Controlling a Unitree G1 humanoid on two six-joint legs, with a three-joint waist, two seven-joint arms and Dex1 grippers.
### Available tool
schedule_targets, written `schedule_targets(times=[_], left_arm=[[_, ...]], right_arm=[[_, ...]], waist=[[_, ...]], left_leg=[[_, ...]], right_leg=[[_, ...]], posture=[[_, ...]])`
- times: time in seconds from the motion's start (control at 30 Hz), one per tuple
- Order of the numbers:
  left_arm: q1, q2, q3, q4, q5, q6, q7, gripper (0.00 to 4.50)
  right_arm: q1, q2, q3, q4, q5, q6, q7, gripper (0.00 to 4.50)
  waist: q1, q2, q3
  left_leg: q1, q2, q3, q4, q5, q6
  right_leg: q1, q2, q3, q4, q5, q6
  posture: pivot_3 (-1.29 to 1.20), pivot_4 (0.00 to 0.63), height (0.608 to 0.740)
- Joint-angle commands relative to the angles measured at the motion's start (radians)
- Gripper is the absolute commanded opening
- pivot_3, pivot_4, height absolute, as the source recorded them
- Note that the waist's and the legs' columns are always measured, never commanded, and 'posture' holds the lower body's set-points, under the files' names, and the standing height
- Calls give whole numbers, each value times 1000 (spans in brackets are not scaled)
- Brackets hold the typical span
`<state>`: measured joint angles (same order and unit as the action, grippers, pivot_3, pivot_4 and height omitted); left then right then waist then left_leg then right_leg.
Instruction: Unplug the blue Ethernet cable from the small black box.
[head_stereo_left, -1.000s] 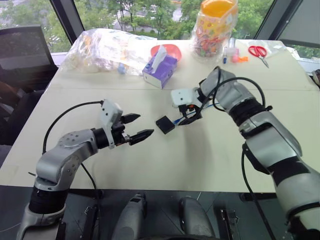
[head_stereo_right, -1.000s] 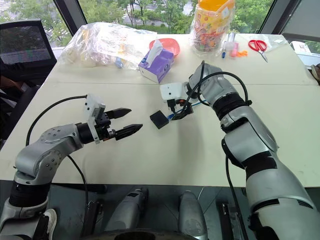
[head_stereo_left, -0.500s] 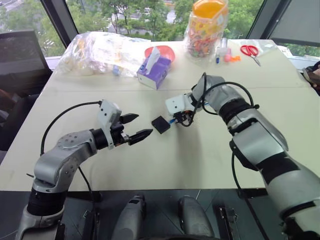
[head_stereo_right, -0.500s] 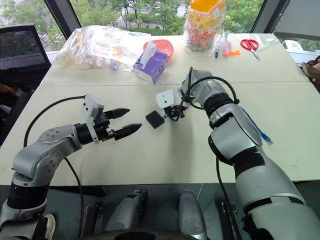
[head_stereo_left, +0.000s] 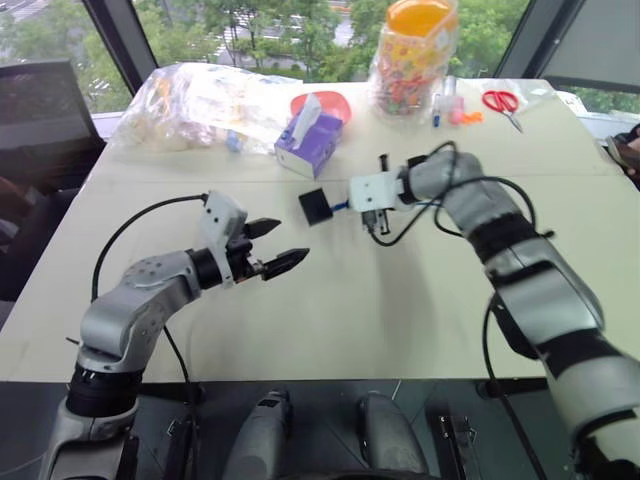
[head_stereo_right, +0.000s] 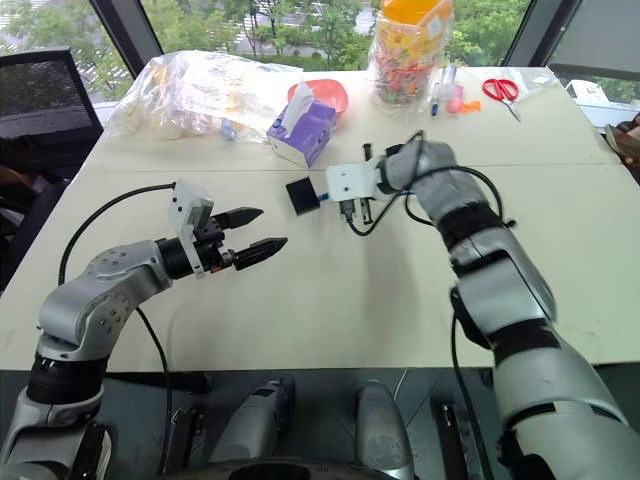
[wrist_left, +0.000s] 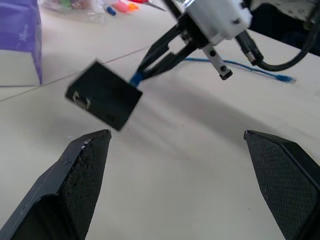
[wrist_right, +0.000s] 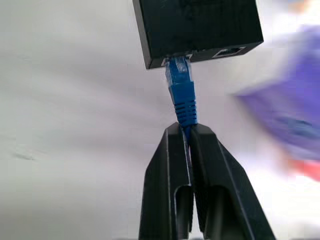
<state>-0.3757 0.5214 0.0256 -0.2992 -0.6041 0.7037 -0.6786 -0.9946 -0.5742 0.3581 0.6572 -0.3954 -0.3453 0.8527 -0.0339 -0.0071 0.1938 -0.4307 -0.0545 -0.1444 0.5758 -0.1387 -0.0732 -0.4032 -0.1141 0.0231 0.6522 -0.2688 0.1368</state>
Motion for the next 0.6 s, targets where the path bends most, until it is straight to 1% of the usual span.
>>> schedule_targets(times=[0.03, 0.1, 0.17, 0.3, 0.43, 0.6], left_arm=[[-54, -2, 20, 45, -1, -28, -24, 4500], [-88, -1, 14, 86, 2, -34, -47, 4500], [-122, -2, 1, 126, 9, -43, -74, 4500], [-191, -22, -24, 196, 9, -45, -123, 4500], [-247, -29, -45, 248, -1, -35, -195, 4500], [-289, -32, -37, 263, -44, 16, -254, 4500]], right_arm=[[153, -44, -109, -314, -32, 54, -166, 66], [262, -48, -152, -482, -54, 94, -227, 66], [344, -37, -182, -601, -75, 125, -285, 66], [447, -7, -199, -748, -152, 145, -413, 66], [498, 3, -191, -813, -214, 138, -484, 66], [511, -3, -175, -822, -249, 123, -507, 66]], waist=[[4, 0, 0], [-4, 0, 0], [-10, 0, 0], [-9, 0, 0], [-4, -1, 0], [-5, -1, 0]], left_leg=[[0, 0, 0, 0, 0, 0], [0, 0, 3, 0, 0, 0], [0, 0, 3, 0, 0, 0], [0, 0, 3, 1, 0, 0], [0, 0, 3, 2, 0, 0], [0, 0, 3, 2, 0, 0]], right_leg=[[0, 0, 0, 0, 0, 0], [-1, -1, 2, 0, 0, -1], [-2, -1, 2, 0, 0, 0], [-1, -1, 2, 0, -1, -1], [0, -1, 2, 0, -1, -2], [0, -1, 2, -1, -1, -3]], posture=[[0, 150, 728], [0, 150, 728], [0, 150, 728], [0, 150, 728], [0, 150, 728], [0, 150, 728]])
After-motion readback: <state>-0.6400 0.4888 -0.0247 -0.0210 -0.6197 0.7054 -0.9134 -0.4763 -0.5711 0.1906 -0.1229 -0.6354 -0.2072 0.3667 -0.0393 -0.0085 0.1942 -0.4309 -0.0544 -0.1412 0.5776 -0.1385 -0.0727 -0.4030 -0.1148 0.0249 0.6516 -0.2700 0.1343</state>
